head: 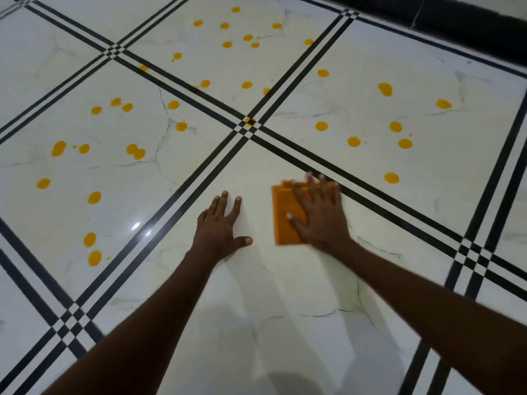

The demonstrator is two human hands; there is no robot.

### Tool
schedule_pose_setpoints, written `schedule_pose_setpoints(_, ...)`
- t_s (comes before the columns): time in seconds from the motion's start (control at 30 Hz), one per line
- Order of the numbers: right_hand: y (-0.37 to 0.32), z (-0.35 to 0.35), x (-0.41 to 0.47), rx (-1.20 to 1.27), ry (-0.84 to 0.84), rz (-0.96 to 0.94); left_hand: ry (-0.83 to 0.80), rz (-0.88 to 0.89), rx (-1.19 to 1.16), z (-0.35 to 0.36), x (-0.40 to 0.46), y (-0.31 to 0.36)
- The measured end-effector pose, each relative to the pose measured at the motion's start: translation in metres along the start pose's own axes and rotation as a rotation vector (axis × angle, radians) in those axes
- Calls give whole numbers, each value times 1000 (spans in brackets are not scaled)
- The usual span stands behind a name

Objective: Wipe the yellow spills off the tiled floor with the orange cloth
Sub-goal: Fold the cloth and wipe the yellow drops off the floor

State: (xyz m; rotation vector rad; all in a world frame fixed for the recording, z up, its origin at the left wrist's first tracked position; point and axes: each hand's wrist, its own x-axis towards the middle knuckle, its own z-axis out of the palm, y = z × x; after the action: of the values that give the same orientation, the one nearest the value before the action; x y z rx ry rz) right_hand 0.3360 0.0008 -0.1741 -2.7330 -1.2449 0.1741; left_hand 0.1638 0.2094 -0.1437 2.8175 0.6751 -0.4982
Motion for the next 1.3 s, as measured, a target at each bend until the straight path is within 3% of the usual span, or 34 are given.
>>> schedule_pose_setpoints(0.1,52,-10,-2,12,109,402,3,-11,-2,-2,-1,3)
schedule_pose_setpoints(0.17,20,-7,-41,53,157,557,-10,-33,11,-3,-1,9)
schedule_pose_setpoints(0.27,-49,2,-64,76,87,363,-18,-42,5,-6,0,10)
schedule_pose_setpoints(0.37,-39,-1,-4,37,1,54,-37,-33,-4,-8,1,4)
schedule_pose_setpoints(0.43,8,-1,25,-24,33,114,-38,-46,3,-8,-1,6)
schedule_pose_setpoints(0.5,39,-7,16,-2,97,323,3,-63,1,-11,0,16)
schedule_pose_setpoints(0.57,25,-8,-20,44,153,459,62,-36,-41,-11,5,30)
schedule_pose_setpoints(0.63,-12,-1,-60,37,112,395,82,-6,-126,-12,12,46)
schedule_pose_setpoints(0.77,-18,3,-26,12,0,-36,133,17,-165,-15,17,43)
schedule_pose_setpoints(0.8,-2,1,-7,-3,-10,-50,130,30,-154,-15,16,36)
schedule_pose_setpoints(0.87,33,-4,10,-19,27,95,112,31,-109,-13,11,18)
schedule_pose_setpoints(0.97,21,-6,-47,0,70,302,77,17,-78,-10,3,7)
schedule_pose_setpoints(1.07,-44,4,-101,40,-36,115,33,-7,-63,-8,5,15)
schedule_pose_setpoints(1.17,-79,14,-72,57,-48,-111,47,7,-50,-4,5,6)
schedule_pose_setpoints(1.3,-44,10,-97,68,-53,-41,95,53,-53,1,4,-5)
